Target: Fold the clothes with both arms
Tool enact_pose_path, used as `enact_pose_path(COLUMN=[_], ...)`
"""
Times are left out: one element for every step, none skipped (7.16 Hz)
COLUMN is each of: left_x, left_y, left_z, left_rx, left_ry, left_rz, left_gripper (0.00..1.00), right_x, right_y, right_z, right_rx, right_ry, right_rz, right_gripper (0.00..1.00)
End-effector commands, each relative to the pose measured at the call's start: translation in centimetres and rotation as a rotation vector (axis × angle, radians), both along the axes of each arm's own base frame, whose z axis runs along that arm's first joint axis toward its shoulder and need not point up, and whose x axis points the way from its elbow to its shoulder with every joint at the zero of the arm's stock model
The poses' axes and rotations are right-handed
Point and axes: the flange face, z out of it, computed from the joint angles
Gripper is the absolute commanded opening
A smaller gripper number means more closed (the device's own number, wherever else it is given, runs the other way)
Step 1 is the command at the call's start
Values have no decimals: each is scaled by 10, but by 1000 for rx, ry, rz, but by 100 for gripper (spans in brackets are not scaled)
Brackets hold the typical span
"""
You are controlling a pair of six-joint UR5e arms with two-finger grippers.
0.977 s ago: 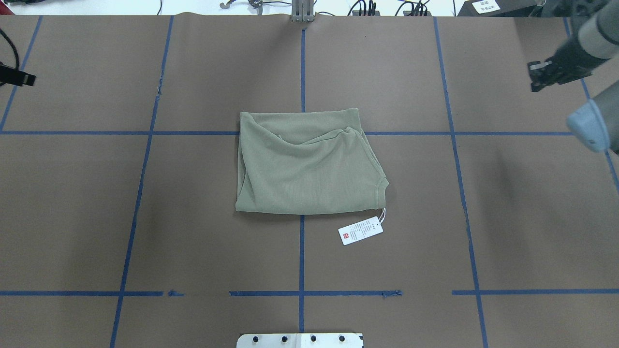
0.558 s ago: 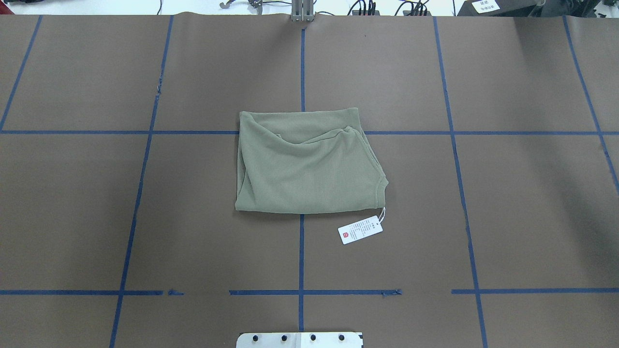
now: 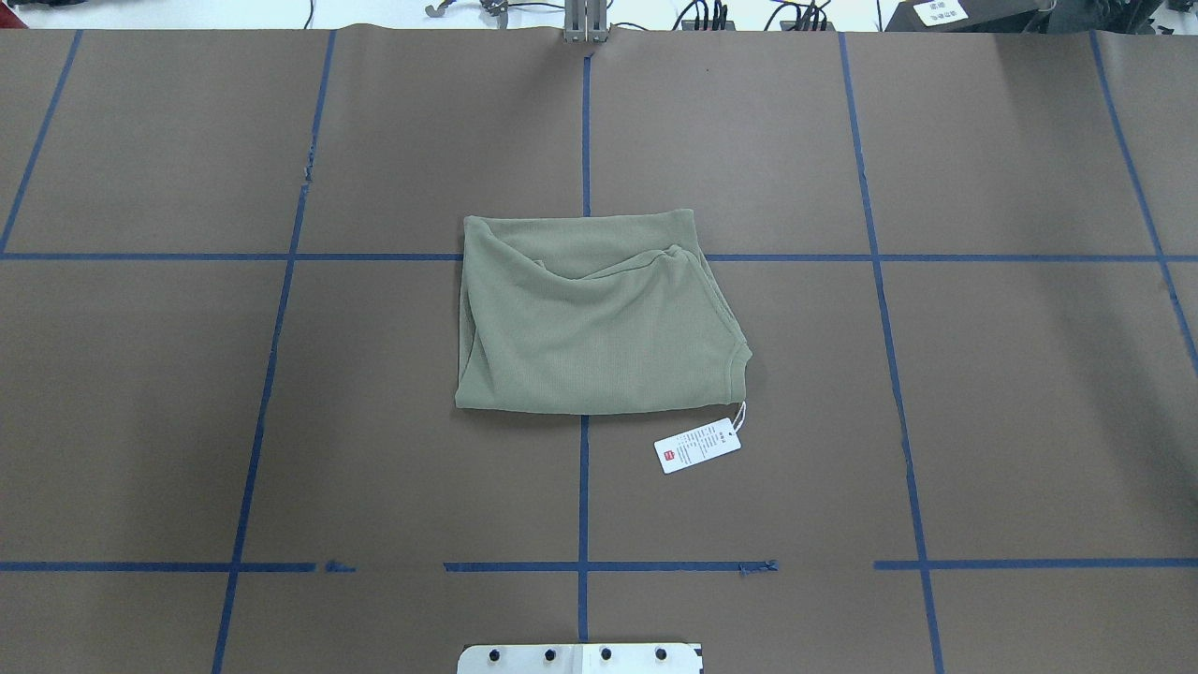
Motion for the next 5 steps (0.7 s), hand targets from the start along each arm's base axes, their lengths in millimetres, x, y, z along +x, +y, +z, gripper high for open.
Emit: enact_pose_path(left_x=[10, 10, 11, 12, 11], left_y=[23, 38, 45, 47, 50], left_z=[45, 35, 28, 25, 25], left_rx=[-108, -78, -68, -59, -58], left_ry=[136, 132, 134, 134, 120], left_rz=[24, 22, 20, 21, 21], left_gripper=[100, 100, 100, 100, 100], right_x=[-1, -1, -2, -3, -3], right_y=[8, 8, 9, 16, 20], right_z=[6, 8, 9, 15, 8], right_rx=[-20, -23, -26, -34, -19], right_ry=[-19, -19, -24, -24, -24], right_rz=[5, 3, 2, -2, -4], right_gripper=[100, 100, 100, 100, 100])
